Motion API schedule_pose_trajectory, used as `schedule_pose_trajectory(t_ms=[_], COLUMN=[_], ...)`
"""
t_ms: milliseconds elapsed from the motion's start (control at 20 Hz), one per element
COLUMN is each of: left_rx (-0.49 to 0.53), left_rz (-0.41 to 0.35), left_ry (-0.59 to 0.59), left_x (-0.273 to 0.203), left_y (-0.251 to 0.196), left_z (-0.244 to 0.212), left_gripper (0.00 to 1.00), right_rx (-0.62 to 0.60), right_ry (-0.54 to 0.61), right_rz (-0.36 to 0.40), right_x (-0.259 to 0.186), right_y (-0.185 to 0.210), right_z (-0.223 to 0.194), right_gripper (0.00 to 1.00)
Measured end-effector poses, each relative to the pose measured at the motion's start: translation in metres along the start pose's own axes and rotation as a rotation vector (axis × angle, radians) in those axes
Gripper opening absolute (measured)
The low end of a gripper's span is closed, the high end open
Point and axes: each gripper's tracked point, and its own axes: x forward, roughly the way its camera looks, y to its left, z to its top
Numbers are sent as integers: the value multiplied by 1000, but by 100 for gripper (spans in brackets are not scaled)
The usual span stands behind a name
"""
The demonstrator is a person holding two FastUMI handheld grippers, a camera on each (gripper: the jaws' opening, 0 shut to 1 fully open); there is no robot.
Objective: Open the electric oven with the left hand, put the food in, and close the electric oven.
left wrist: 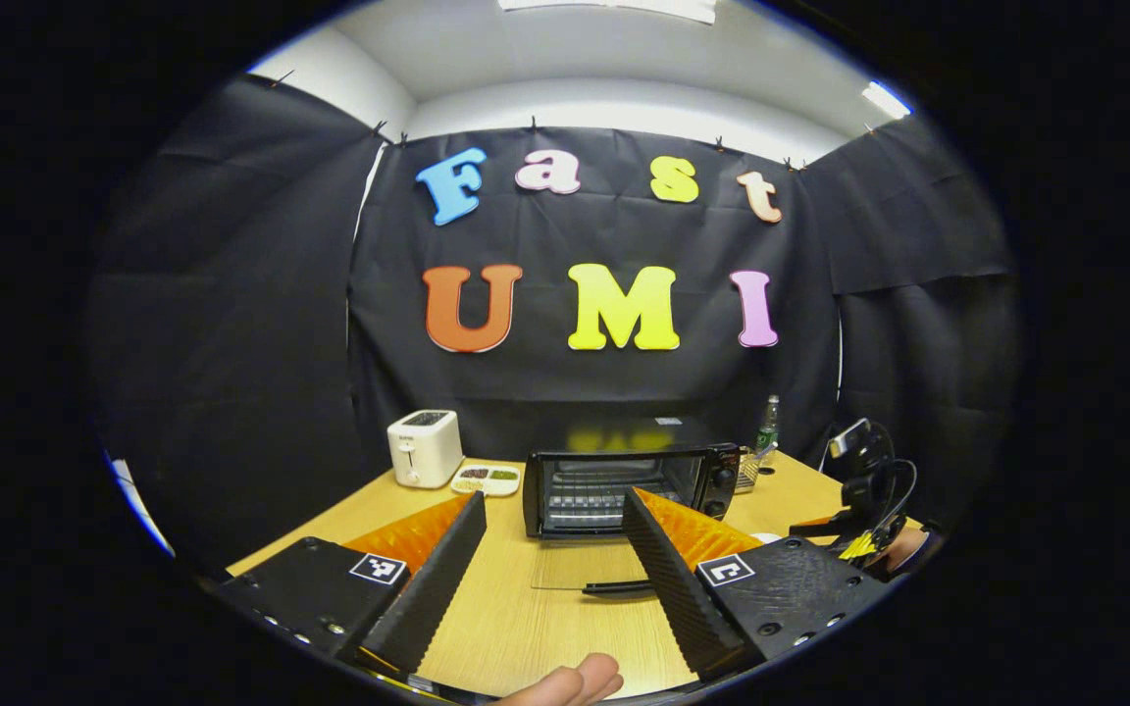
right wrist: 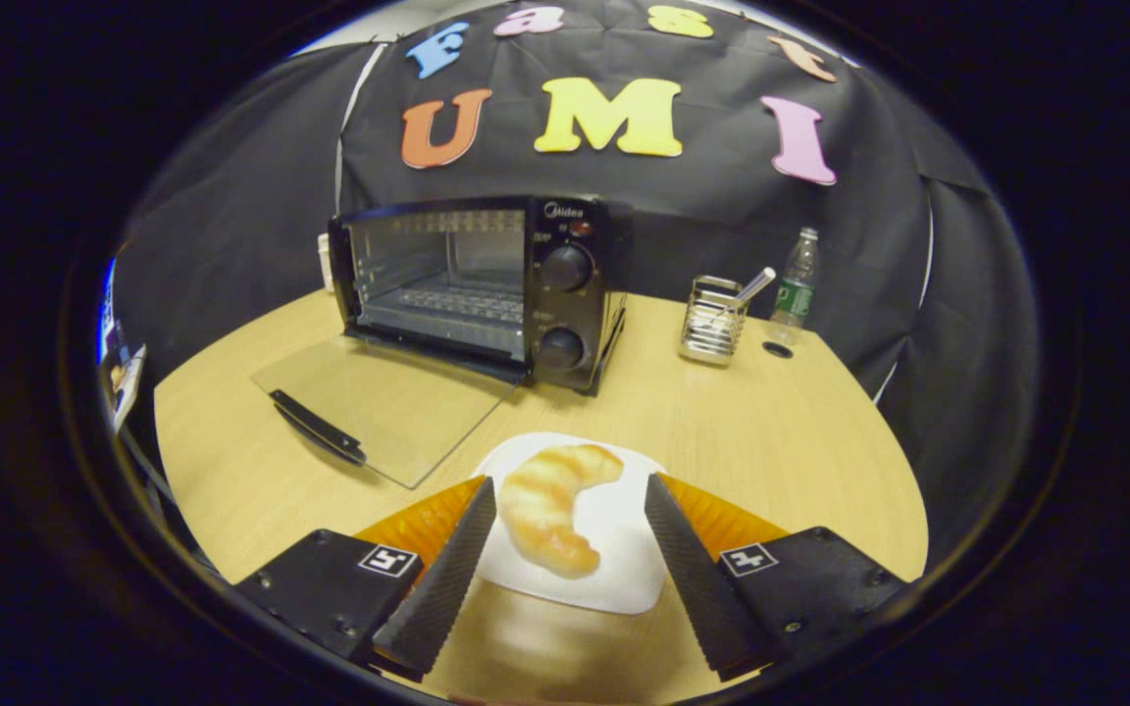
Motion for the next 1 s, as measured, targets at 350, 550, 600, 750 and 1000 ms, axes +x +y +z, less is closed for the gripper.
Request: schedule_pose_trajectory(t_ms=[350,550,600,750,1000], left_rx=[-77,-48,-37,-21,-42], left_rz=[-77,-99,-107,-132,-133], left_ry=[-3,-26,-33,-37,-3], left_x=[-23,-29,-31,-34,-28], left_y=[-27,-36,-39,-47,-47], left_z=[19,30,30,22,8], left_gripper=[92,92,92,92,92], right_rx=[17,23,28,73,106], right_ry=[92,115,118,66,-41], right_rz=[74,81,80,97,150], right_x=[24,26,26,18,0], right_y=[20,24,25,32,60], right_z=[-21,-19,-19,-10,27], right_gripper=[81,67,60,52,51])
